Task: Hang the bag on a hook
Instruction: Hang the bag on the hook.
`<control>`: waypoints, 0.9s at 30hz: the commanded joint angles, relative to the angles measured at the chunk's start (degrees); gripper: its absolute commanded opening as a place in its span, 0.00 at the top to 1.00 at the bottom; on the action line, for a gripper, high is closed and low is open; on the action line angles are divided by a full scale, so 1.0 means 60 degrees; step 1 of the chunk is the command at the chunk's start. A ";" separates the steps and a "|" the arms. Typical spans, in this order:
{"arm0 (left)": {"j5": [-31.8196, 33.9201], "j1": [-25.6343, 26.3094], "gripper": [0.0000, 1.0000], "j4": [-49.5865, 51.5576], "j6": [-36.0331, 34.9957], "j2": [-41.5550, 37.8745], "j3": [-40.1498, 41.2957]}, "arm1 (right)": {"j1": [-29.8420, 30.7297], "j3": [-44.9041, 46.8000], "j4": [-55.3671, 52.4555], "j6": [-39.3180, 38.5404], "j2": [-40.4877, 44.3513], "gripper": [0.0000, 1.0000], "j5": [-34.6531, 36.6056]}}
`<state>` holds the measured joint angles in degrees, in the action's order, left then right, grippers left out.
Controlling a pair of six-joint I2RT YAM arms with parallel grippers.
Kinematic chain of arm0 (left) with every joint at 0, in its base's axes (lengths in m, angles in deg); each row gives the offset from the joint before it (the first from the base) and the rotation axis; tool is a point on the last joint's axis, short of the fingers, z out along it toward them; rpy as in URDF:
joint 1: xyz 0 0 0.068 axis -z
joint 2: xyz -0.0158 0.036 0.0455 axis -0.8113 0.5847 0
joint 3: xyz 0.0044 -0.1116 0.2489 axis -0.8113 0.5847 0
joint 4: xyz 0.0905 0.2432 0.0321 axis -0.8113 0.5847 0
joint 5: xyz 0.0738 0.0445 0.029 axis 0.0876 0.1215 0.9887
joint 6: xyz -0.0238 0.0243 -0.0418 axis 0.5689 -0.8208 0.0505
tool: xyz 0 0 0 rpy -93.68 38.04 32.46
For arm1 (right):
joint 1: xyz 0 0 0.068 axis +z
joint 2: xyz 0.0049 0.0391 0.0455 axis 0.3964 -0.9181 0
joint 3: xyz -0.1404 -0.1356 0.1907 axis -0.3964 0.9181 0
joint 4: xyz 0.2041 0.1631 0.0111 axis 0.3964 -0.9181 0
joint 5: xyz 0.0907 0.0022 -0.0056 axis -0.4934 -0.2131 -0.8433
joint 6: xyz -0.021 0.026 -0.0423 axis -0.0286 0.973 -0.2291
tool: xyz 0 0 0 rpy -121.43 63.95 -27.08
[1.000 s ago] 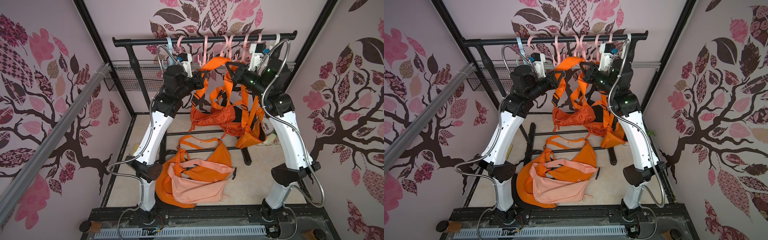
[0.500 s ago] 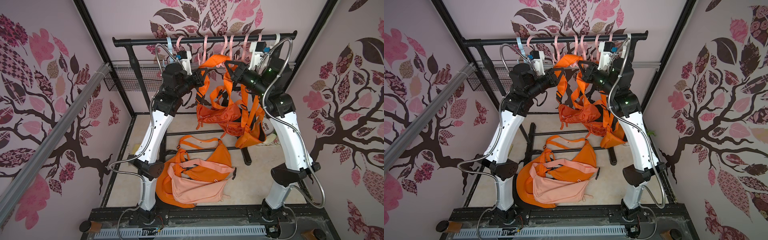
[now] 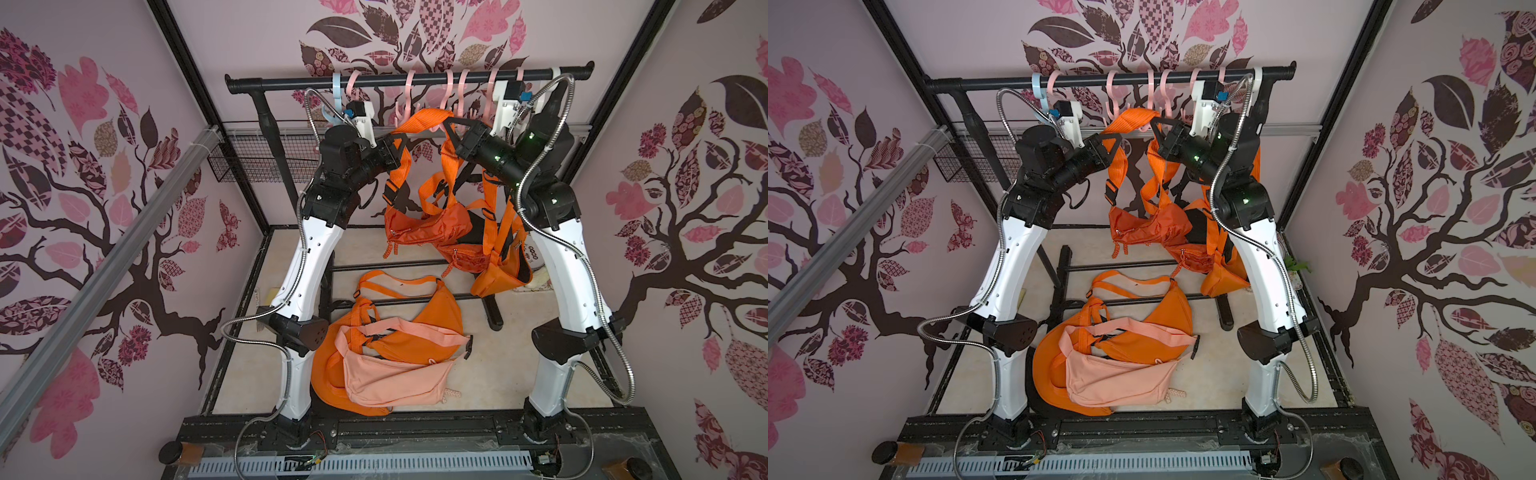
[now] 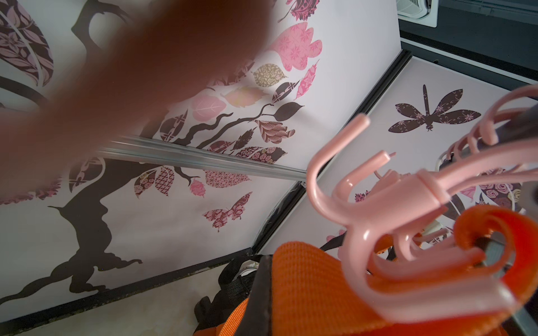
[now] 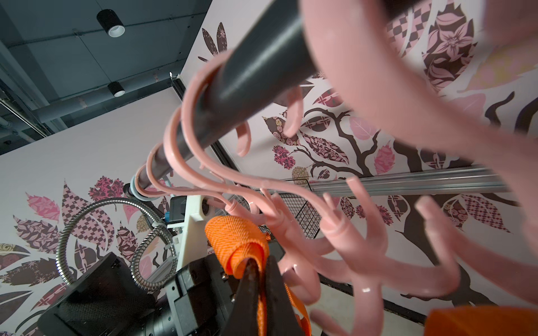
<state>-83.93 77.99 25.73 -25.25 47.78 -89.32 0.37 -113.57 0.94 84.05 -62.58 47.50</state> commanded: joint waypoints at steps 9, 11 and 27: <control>0.0553 -0.0036 1.00 -0.1277 0.0060 -0.0069 -0.0502 | 0.0059 -0.0632 0.0748 -0.0150 -0.0186 1.00 0.0360; 0.0780 -0.0036 1.00 -0.1569 -0.0041 -0.0235 -0.0344 | 0.0056 -0.0668 0.0893 -0.0286 -0.0170 1.00 0.0403; 0.1191 0.0008 1.00 -0.1689 -0.0446 -0.0509 0.0789 | 0.0059 -0.0536 0.1111 -0.1097 -0.0276 1.00 0.0852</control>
<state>-79.38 78.32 17.40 -27.06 46.90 -86.00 0.81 -115.06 3.56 79.39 -63.13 51.06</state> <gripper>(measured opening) 0.049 0.074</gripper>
